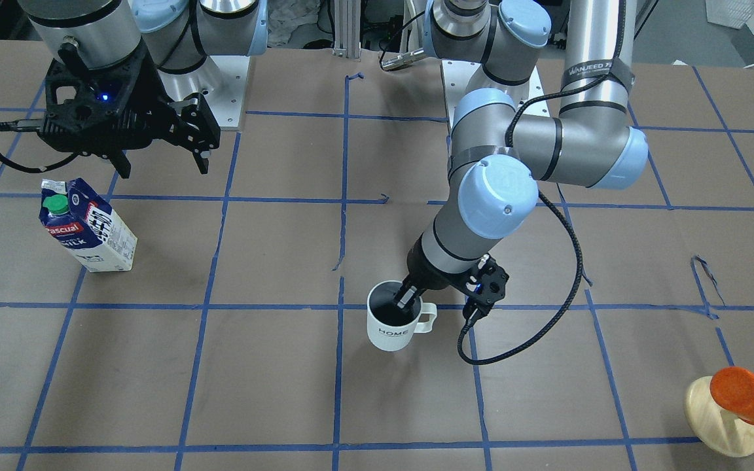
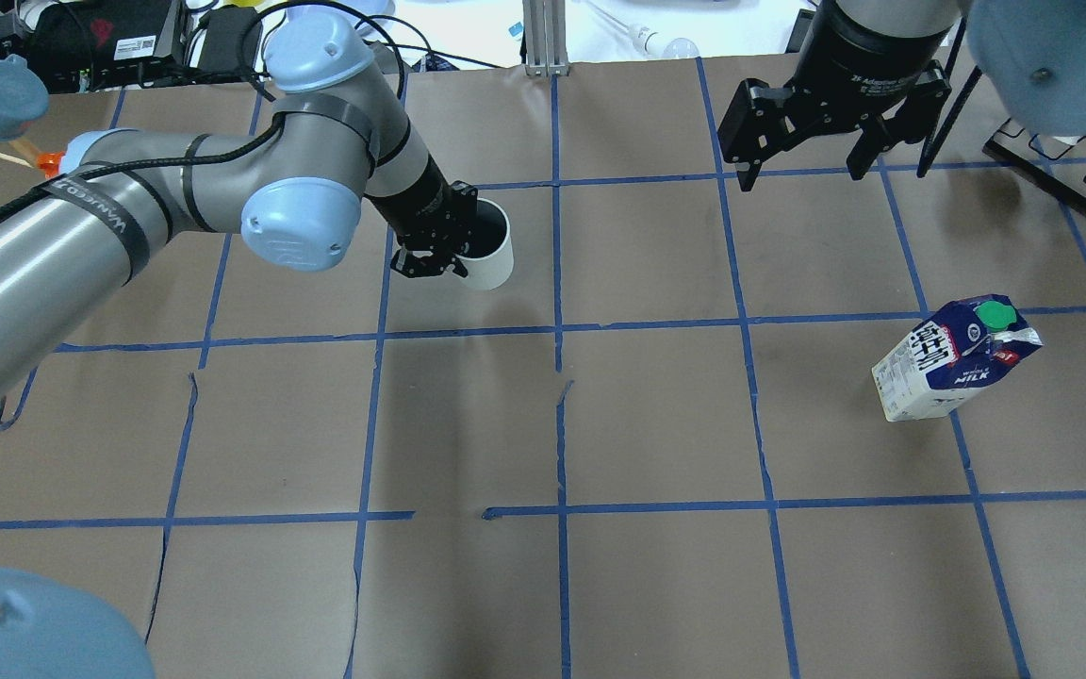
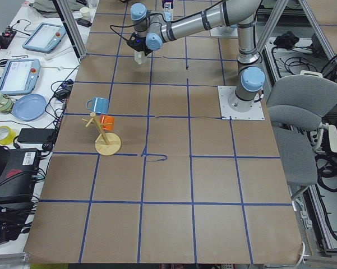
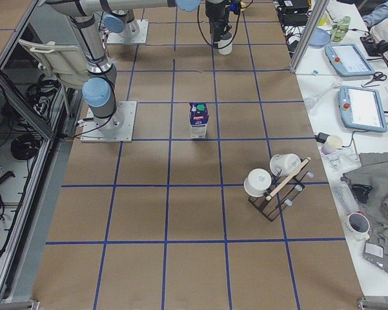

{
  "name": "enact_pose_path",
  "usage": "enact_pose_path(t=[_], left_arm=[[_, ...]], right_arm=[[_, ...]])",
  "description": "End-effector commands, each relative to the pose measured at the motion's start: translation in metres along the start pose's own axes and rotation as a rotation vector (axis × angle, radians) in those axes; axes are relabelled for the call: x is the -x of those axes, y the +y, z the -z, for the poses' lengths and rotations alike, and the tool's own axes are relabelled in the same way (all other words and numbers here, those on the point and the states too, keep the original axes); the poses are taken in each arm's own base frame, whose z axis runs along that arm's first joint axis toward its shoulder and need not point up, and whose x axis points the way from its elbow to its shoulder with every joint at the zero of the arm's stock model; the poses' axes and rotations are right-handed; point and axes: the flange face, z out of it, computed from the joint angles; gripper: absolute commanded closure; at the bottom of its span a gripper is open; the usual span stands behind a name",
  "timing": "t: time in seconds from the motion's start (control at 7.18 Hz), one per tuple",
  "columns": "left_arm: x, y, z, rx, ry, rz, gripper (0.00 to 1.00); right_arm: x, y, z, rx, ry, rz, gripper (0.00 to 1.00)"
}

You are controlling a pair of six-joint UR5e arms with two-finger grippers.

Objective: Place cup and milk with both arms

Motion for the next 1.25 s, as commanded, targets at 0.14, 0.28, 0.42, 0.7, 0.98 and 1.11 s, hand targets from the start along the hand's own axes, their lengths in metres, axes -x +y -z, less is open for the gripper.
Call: enact_pose_path(t=[0.14, 0.28, 0.42, 0.7, 0.98, 1.11], left_arm=[[-0.037, 0.036, -0.033, 0.023, -0.009, 0.036, 1.00], [-0.039, 0.040, -0.041, 0.023, -0.014, 0.035, 1.00], [-0.040, 0.040, -0.047, 0.025, -0.019, 0.036, 0.95], [-0.040, 0.041, -0.052, 0.025, -0.020, 0.044, 0.25], [-0.042, 0.043, -0.038, 0.017, 0.000, 0.022, 0.17], [-0.042, 0.046, -0.023, -0.006, 0.009, -0.003, 0.12]], right_arm=[[-0.002, 0.000, -0.001, 0.002, 0.000, -0.003, 0.00], [-0.002, 0.000, -0.001, 0.002, 0.001, -0.002, 0.00], [-0.002, 0.000, -0.001, 0.002, 0.001, 0.000, 0.00], [0.000, 0.001, -0.001, 0.002, 0.001, 0.005, 0.00], [0.000, -0.001, -0.005, 0.007, -0.016, -0.003, 0.00], [-0.003, -0.004, -0.007, 0.004, -0.009, 0.003, 0.00]])
